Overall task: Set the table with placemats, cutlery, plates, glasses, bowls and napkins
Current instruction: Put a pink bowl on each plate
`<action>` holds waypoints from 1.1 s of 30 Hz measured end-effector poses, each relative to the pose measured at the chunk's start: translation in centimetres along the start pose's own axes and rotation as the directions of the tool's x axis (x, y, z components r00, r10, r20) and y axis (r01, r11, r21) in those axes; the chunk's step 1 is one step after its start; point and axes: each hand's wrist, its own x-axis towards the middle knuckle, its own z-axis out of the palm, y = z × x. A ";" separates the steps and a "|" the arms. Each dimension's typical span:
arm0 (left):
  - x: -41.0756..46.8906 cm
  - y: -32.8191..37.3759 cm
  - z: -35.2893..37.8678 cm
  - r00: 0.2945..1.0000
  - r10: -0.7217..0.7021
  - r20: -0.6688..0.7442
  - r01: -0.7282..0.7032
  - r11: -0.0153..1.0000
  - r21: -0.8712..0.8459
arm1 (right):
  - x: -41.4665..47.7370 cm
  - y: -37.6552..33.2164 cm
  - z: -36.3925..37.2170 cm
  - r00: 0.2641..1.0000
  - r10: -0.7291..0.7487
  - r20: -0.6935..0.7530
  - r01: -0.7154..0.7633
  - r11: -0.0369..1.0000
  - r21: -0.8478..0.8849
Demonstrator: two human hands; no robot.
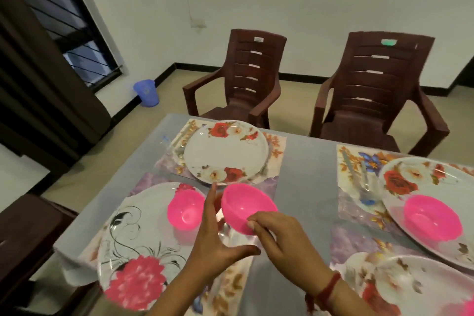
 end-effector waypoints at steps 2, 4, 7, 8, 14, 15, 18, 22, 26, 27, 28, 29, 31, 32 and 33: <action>0.8 -1.3 -4.7 0.999 0.021 -0.047 -0.022 1.000 -0.011 | 3.6 -2.2 1.3 0.996 -0.009 -0.094 0.016 0.997 0.077; 1.8 -2.9 -8.8 0.994 0.014 -0.108 -0.017 1.000 -0.022 | 7.2 -3.5 2.8 0.989 -0.015 -0.150 0.035 0.991 0.133; 3.5 -5.9 -14.2 0.983 -0.011 -0.186 0.006 1.000 -0.027 | 12.5 -3.1 7.6 0.989 0.036 -0.144 -0.019 0.992 0.121; 4.0 -6.7 -15.5 0.979 -0.018 -0.201 0.013 1.000 -0.026 | 13.8 -2.4 9.5 0.987 0.078 -0.144 -0.062 0.992 0.108; 6.4 -10.8 -21.6 0.965 -0.105 -0.241 0.094 0.994 -0.059 | 20.1 4.3 18.8 0.912 0.407 -0.053 -0.410 0.897 -0.163; 6.6 -11.3 -22.1 0.965 -0.117 -0.235 0.105 0.992 -0.063 | 21.0 5.1 19.5 0.900 0.436 -0.026 -0.432 0.879 -0.201; 7.0 -12.4 -23.1 0.967 -0.134 -0.217 0.119 0.990 -0.077 | 23.6 6.8 20.8 0.876 0.475 0.087 -0.432 0.851 -0.297; 7.1 -13.5 -24.2 0.962 -0.148 -0.227 0.130 0.987 -0.095 | 25.7 8.6 22.2 0.859 0.492 0.140 -0.410 0.826 -0.387; 7.2 -14.5 -25.3 0.953 -0.161 -0.256 0.138 0.985 -0.104 | 26.1 9.7 23.0 0.822 0.549 0.152 -0.461 0.798 -0.389; 7.1 -14.7 -25.5 0.952 -0.161 -0.260 0.140 0.985 -0.100 | 26.1 9.7 23.0 0.812 0.565 0.142 -0.478 0.786 -0.392; 7.2 -14.8 -25.6 0.952 -0.159 -0.263 0.139 0.986 -0.093 | 26.2 9.5 22.8 0.800 0.584 0.136 -0.494 0.771 -0.403; 7.1 -15.0 -25.8 0.952 -0.156 -0.265 0.137 0.987 -0.087 | 26.1 9.2 22.5 0.788 0.601 0.135 -0.504 0.754 -0.421; 7.1 -15.1 -25.9 0.949 -0.154 -0.275 0.135 0.987 -0.088 | 25.8 7.8 21.8 0.794 0.598 0.108 -0.499 0.743 -0.447; 7.0 -15.1 -25.9 0.946 -0.154 -0.286 0.132 0.987 -0.096 | 25.3 6.6 21.4 0.820 0.568 0.064 -0.493 0.759 -0.425; 6.9 -15.1 -25.9 0.940 -0.156 -0.305 0.129 0.986 -0.105 | 24.6 5.1 21.1 0.855 0.519 0.000 -0.482 0.793 -0.373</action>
